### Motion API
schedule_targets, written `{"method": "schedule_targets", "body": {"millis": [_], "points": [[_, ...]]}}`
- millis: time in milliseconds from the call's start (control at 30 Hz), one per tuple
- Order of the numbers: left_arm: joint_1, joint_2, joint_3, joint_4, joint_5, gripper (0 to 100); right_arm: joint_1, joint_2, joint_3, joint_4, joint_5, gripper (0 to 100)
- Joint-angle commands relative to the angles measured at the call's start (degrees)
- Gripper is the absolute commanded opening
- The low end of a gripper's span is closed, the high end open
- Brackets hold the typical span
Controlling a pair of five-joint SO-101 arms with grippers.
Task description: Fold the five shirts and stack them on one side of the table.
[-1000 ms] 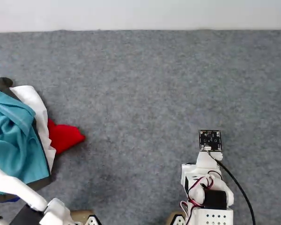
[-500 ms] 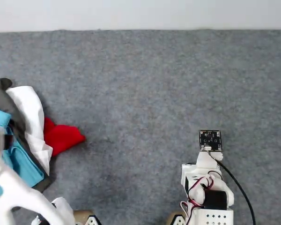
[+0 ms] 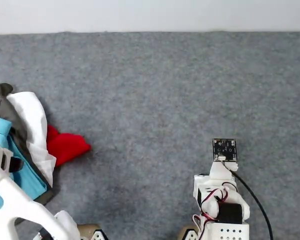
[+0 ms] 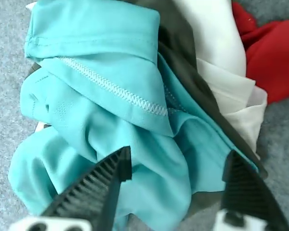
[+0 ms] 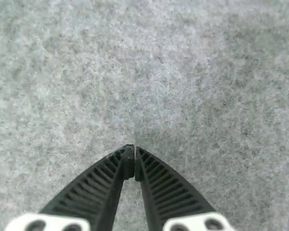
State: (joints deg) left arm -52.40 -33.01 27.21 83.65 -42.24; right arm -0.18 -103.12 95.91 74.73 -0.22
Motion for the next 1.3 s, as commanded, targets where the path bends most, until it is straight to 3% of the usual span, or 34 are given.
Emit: {"method": "schedule_targets", "body": {"millis": [0,267,400,533,633,733,967,1267], "points": [[-0.53,-0.26,0.92,-3.25,-1.32,31,-0.22,-0.66,0.53,0.22,0.53,1.1],[-1.14,11.87,2.42,-12.66,1.58,30,-0.22,-0.66,0.53,0.22,0.53,1.1],[-0.97,15.56,2.24,-15.38,1.49,19,-0.22,-0.66,0.53,0.22,0.53,1.1],[0.88,14.33,-1.10,-13.71,1.58,1,-0.22,-0.66,0.53,0.22,0.53,1.1],[3.16,10.46,-6.99,-8.79,2.55,1,-0.22,-0.66,0.53,0.22,0.53,1.1],[6.07,5.01,-14.29,-6.24,8.62,1,-0.22,-0.66,0.53,0.22,0.53,1.1],[16.97,-3.87,-22.99,-6.07,18.81,1,-0.22,-0.66,0.53,0.22,0.53,1.1],[41.05,-4.84,-23.08,-9.58,29.80,1,-0.22,-0.66,0.53,0.22,0.53,1.1]]}}
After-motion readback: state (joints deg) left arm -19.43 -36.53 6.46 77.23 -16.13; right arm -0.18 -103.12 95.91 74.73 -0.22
